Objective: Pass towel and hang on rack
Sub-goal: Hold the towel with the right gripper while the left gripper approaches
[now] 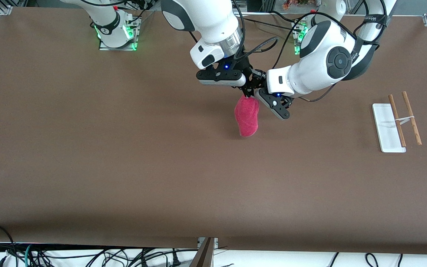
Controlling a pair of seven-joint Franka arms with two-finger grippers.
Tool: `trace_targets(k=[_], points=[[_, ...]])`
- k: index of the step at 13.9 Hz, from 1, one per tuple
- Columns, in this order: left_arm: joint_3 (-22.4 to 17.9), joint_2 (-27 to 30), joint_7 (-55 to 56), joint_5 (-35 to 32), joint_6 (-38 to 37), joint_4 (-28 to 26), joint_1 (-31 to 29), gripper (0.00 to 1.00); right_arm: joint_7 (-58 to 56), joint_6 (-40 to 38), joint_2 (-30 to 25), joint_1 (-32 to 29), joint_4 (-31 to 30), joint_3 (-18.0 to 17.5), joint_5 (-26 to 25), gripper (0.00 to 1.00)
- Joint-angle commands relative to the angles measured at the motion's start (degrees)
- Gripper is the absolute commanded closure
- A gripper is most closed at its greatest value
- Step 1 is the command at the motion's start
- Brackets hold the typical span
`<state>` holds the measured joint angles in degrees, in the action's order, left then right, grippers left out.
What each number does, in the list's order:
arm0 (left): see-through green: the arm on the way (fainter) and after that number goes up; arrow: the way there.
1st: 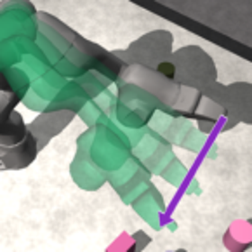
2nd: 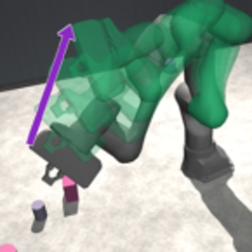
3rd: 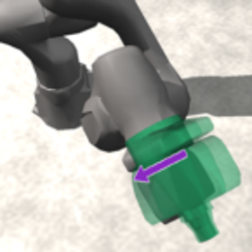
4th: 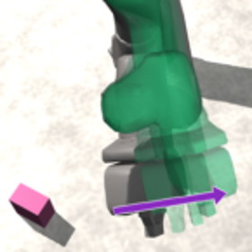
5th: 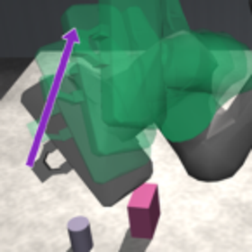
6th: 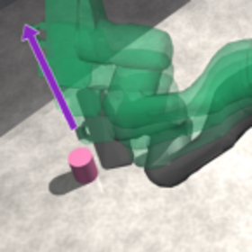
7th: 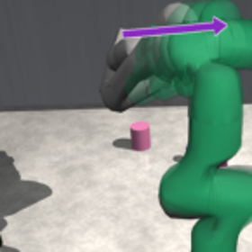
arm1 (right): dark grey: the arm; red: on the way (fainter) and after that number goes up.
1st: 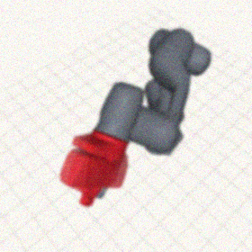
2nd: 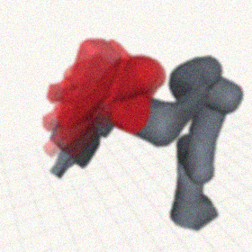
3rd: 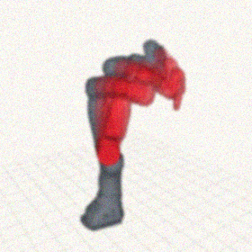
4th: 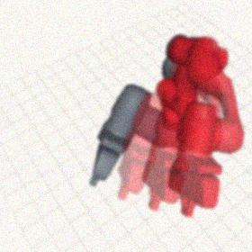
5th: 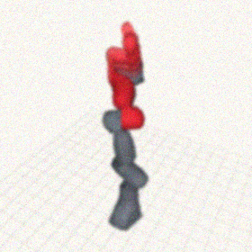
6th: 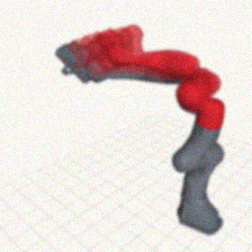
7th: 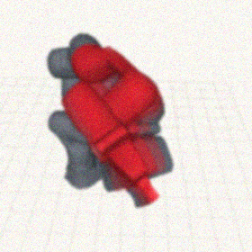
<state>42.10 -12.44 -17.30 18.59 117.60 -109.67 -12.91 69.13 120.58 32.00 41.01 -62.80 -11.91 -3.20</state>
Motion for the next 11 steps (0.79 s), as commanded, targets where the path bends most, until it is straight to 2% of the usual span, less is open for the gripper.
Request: trace_targets(k=[1,5,11], points=[[0.09,-2.41,-7.64,3.29,3.85,0.24,-0.54,0.00,0.74,-0.08,-0.36,0.13,0.39,-0.22,0.21,1.00],[-0.09,-4.17,-16.00,5.23,5.18,0.16,-2.56,0.00,0.74,-0.17,-0.36,0.13,0.39,-0.14,0.21,1.00],[0.26,-3.65,-15.04,5.94,5.36,-0.11,-2.21,0.01,0.74,-0.08,-0.36,0.13,0.39,-0.13,0.21,1.00]])
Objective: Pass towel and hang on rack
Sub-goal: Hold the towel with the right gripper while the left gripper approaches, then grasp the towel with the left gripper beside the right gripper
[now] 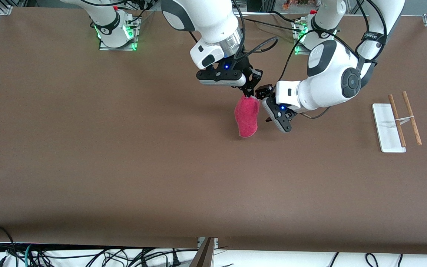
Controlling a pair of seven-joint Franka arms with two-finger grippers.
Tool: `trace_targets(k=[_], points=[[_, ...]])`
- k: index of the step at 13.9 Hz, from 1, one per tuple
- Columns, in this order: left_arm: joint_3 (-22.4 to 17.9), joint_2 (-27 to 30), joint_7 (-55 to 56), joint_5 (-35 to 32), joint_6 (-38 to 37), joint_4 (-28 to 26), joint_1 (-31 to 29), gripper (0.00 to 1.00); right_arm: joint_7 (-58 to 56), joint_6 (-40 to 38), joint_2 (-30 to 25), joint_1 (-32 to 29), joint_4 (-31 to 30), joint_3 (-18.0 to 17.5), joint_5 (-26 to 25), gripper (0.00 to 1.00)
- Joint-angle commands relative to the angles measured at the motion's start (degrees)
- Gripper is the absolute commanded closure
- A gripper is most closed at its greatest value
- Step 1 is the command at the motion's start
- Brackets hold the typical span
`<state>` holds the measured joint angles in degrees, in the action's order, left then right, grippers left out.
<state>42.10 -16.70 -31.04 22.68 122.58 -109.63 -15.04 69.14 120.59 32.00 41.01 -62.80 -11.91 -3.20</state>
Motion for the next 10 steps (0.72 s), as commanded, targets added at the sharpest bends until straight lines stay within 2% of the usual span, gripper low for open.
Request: trace_targets(k=[1,3,5,6,7,10], points=[[0.26,0.62,-1.39,1.84,0.38,-0.06,-0.08,0.05,0.82,-0.09,-0.36,0.13,0.39,-0.13,0.12,1.00],[0.26,0.62,-1.39,1.93,0.38,0.03,-0.08,0.24,0.74,-0.09,-0.36,0.13,0.39,-0.13,0.21,1.00],[0.26,0.62,-1.48,1.93,0.29,0.03,-0.16,0.52,0.74,-0.09,-0.36,0.13,0.39,-0.13,0.21,1.00],[0.26,0.62,-1.48,2.02,0.12,0.03,-0.25,0.60,0.74,-0.09,-0.36,0.13,0.39,-0.13,0.12,1.00],[0.35,0.62,-1.48,2.02,-0.06,0.12,-0.34,0.65,0.82,0.00,-0.36,0.13,0.39,-0.13,0.12,1.00],[0.35,0.70,-1.40,2.02,-0.24,0.21,-0.34,0.67,0.74,0.00,-0.36,0.13,0.39,-0.13,0.21,1.00]])
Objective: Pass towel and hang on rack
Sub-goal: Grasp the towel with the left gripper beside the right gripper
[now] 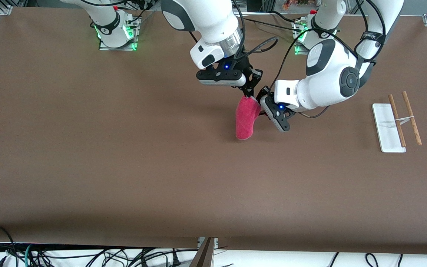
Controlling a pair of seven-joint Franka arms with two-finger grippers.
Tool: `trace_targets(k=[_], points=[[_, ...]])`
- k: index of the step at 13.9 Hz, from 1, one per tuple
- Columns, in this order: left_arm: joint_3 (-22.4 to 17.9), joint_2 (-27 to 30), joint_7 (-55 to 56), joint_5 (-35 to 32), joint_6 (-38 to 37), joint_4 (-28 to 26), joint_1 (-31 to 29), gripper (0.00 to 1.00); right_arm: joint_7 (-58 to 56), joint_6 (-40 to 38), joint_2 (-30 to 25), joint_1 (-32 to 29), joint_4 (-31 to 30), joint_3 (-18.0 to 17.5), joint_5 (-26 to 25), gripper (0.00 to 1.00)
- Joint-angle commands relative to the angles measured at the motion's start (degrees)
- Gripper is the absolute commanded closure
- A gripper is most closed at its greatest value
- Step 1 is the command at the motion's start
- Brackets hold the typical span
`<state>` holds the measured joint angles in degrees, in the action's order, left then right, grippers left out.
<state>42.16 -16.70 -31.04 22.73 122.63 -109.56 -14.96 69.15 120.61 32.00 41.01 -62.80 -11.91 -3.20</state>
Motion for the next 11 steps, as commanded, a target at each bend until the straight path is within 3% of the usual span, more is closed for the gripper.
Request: trace_targets(k=[1,3,5,11], points=[[0.29,0.70,-1.31,2.06,-0.28,0.14,-0.43,0.71,0.73,-0.03,-0.36,0.13,0.39,-0.13,0.12,1.00],[0.29,0.70,-1.31,2.06,-0.28,0.23,-0.51,0.79,0.82,-0.03,-0.36,0.13,0.39,-0.13,0.21,1.00],[0.30,0.79,-1.48,2.06,-0.37,0.23,-0.51,1.00,0.81,-0.03,-0.36,0.13,0.39,-0.13,0.21,1.00],[-0.14,1.14,-1.39,1.97,-5.55,2.69,-1.30,1.00,0.64,0.24,-0.36,0.04,0.39,-0.13,0.12,1.00]])
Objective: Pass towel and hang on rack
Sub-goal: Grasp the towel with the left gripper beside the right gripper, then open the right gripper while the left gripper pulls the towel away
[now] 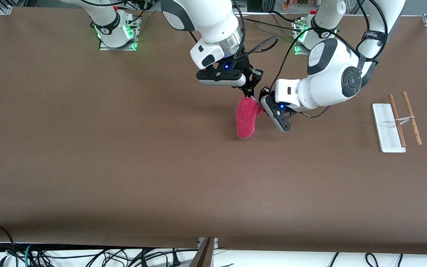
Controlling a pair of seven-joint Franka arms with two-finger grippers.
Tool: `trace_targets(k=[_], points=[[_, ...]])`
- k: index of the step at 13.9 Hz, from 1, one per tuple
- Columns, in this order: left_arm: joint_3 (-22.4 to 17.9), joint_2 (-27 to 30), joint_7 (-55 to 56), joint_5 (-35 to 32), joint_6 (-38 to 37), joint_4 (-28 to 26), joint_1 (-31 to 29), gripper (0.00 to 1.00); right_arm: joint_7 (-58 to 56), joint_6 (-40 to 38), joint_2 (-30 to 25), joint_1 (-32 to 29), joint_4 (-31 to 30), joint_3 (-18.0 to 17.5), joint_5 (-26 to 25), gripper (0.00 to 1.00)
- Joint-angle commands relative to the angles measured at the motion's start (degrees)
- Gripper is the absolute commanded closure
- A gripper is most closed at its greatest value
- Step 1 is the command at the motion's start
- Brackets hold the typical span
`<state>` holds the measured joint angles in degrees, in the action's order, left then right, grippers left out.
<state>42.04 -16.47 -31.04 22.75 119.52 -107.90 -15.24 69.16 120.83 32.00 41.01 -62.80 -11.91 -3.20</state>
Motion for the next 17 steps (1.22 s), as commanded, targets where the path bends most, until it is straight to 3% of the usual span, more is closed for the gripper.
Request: trace_targets(k=[1,2,3,4,5,10,13,17], points=[[-0.03,0.83,-1.57,1.94,-2.45,1.03,-1.19,1.00,0.62,0.02,-0.36,0.04,0.39,-0.13,0.12,1.00],[-0.03,0.83,-1.48,1.94,-2.53,1.03,-1.19,1.00,0.27,0.02,-0.36,0.04,0.39,-0.04,0.12,0.97],[-0.21,0.74,-1.83,1.94,-2.54,1.03,-1.37,1.00,0.18,0.02,-0.36,0.04,0.39,-0.13,0.12,0.72],[-0.21,0.65,-1.92,1.94,-2.54,1.03,-2.15,1.00,-0.08,0.02,-0.36,0.04,0.39,-0.04,0.04,0.54],[-0.21,0.65,-1.58,1.94,-2.80,1.03,-2.42,1.00,-0.52,0.10,-0.36,-0.05,0.39,0.05,-0.31,0.01],[-0.30,0.65,-2.10,1.86,-7.00,1.38,-5.49,1.00,-2.10,-0.16,-0.36,-0.14,0.39,0.22,-0.32,0.00],[-0.38,0.65,-2.45,0.98,-14.90,3.40,-11.71,1.00,-8.58,-2.52,-2.11,-0.57,0.22,1.10,-1.28,0.00],[-0.65,0.65,-4.82,-0.51,-31.24,11.29,-20.86,1.00,-24.30,-9.46,-2.20,-0.84,0.22,6.36,-1.64,0.00]])
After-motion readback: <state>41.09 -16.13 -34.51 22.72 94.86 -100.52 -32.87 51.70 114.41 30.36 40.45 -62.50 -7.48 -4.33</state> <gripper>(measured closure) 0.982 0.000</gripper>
